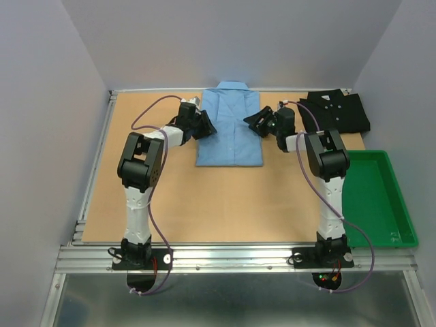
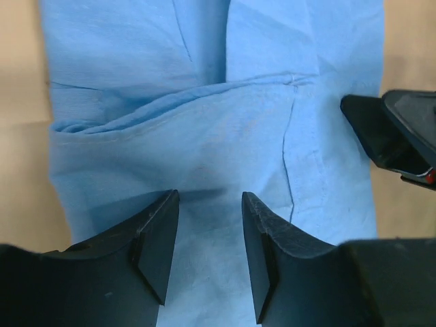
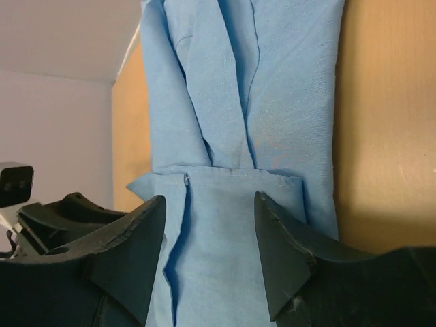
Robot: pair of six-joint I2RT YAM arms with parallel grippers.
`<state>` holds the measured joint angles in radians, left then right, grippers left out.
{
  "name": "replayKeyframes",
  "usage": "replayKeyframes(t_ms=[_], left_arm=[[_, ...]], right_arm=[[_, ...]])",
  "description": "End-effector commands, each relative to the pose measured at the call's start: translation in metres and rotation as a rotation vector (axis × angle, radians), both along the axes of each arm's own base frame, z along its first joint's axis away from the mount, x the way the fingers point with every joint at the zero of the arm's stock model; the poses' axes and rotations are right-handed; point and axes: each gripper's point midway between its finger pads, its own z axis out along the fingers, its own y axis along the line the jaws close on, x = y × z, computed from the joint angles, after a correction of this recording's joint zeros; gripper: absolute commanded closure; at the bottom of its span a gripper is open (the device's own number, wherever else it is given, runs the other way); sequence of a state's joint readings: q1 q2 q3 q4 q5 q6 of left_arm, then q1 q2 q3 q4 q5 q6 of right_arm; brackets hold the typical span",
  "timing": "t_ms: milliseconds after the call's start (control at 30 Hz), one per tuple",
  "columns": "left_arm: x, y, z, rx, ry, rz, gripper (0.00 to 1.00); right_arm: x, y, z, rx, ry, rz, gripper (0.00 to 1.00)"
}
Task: Fold and stack the long sleeve shirts
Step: Fold the shirt
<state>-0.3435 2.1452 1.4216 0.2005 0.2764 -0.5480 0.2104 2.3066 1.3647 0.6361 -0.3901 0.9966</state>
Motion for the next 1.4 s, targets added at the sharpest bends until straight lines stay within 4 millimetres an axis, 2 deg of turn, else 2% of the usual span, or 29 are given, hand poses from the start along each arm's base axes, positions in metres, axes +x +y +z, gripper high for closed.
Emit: replayKeyframes(t_ms=[0,33,67,133,167,200,267,333,367,433,467,533,567,633,667,833,900,967,1033,1067,1133,1167,1200,1267,1367], left_arm=[[0.020,0.014,0.015,0.006,-0.064,0.011,0.46],[0.021,0.015,0.019,0.006,-0.073,0.010,0.46],[0.022,0.017,0.033,0.001,-0.096,0.016,0.43],[0.021,0.019,0.052,-0.001,-0.132,0.022,0.41],[0.016,0.021,0.071,-0.015,-0.158,0.026,0.41],[0.012,0.022,0.080,-0.026,-0.170,0.030,0.39],[-0.007,0.023,0.098,-0.066,-0.182,0.038,0.38],[-0.022,0.021,0.102,-0.085,-0.181,0.036,0.38],[-0.036,0.022,0.100,-0.088,-0.168,0.032,0.39],[-0.051,0.016,0.097,-0.104,-0.158,0.019,0.39],[-0.063,0.016,0.088,-0.107,-0.134,0.018,0.41],[-0.070,0.017,0.079,-0.112,-0.126,0.035,0.42],[-0.077,0.019,0.069,-0.124,-0.107,0.052,0.44],[-0.081,0.024,0.058,-0.122,-0.094,0.079,0.47],[-0.085,0.026,0.045,-0.113,-0.067,0.090,0.49],[-0.094,0.037,0.012,-0.089,-0.001,0.157,0.51],[-0.097,0.040,0.008,-0.089,0.014,0.169,0.51],[-0.101,0.042,0.007,-0.094,0.023,0.180,0.51],[-0.105,0.046,0.014,-0.104,0.019,0.200,0.51],[-0.105,0.048,0.023,-0.106,-0.003,0.210,0.50],[-0.106,0.062,0.020,-0.049,0.001,0.254,0.48],[-0.105,0.067,0.024,-0.035,-0.005,0.266,0.48],[-0.110,0.072,0.019,-0.011,0.027,0.273,0.47],[-0.110,0.079,0.025,-0.006,0.035,0.290,0.43],[-0.117,0.090,0.035,0.040,0.028,0.306,0.36]], right_arm=[[0.011,-0.017,0.013,-0.023,-0.055,-0.039,0.40],[0.010,-0.017,0.018,-0.024,-0.064,-0.031,0.40],[0.009,-0.018,0.023,-0.029,-0.071,-0.019,0.40],[0.005,-0.018,0.046,-0.044,-0.107,-0.003,0.40],[0.001,-0.018,0.050,-0.054,-0.101,0.010,0.40],[-0.005,-0.018,0.065,-0.059,-0.126,0.020,0.40],[-0.016,-0.016,0.073,-0.049,-0.121,0.046,0.40],[-0.031,-0.013,0.083,-0.040,-0.123,0.068,0.40],[-0.038,-0.011,0.086,-0.034,-0.126,0.086,0.40],[-0.052,-0.009,0.080,-0.032,-0.103,0.106,0.40],[-0.059,-0.006,0.086,-0.028,-0.111,0.117,0.40],[-0.069,-0.001,0.086,-0.026,-0.106,0.132,0.40],[-0.079,0.004,0.080,-0.025,-0.090,0.149,0.40],[-0.090,0.008,0.073,-0.024,-0.070,0.162,0.40],[-0.098,0.009,0.068,-0.026,-0.053,0.162,0.40],[-0.122,0.003,0.058,-0.041,-0.027,0.153,0.40],[-0.132,-0.001,0.058,-0.059,-0.034,0.150,0.39],[-0.137,-0.005,0.058,-0.074,-0.034,0.144,0.40],[-0.137,-0.009,0.066,-0.117,-0.064,0.134,0.40],[-0.140,-0.011,0.062,-0.141,-0.037,0.135,0.40],[-0.136,-0.017,0.065,-0.207,-0.056,0.126,0.40],[-0.136,-0.017,0.073,-0.226,-0.060,0.131,0.40],[-0.134,-0.019,0.075,-0.268,-0.080,0.129,0.40],[-0.130,-0.016,0.089,-0.320,-0.111,0.127,0.40],[-0.129,-0.004,0.099,-0.387,-0.148,0.154,0.40]])
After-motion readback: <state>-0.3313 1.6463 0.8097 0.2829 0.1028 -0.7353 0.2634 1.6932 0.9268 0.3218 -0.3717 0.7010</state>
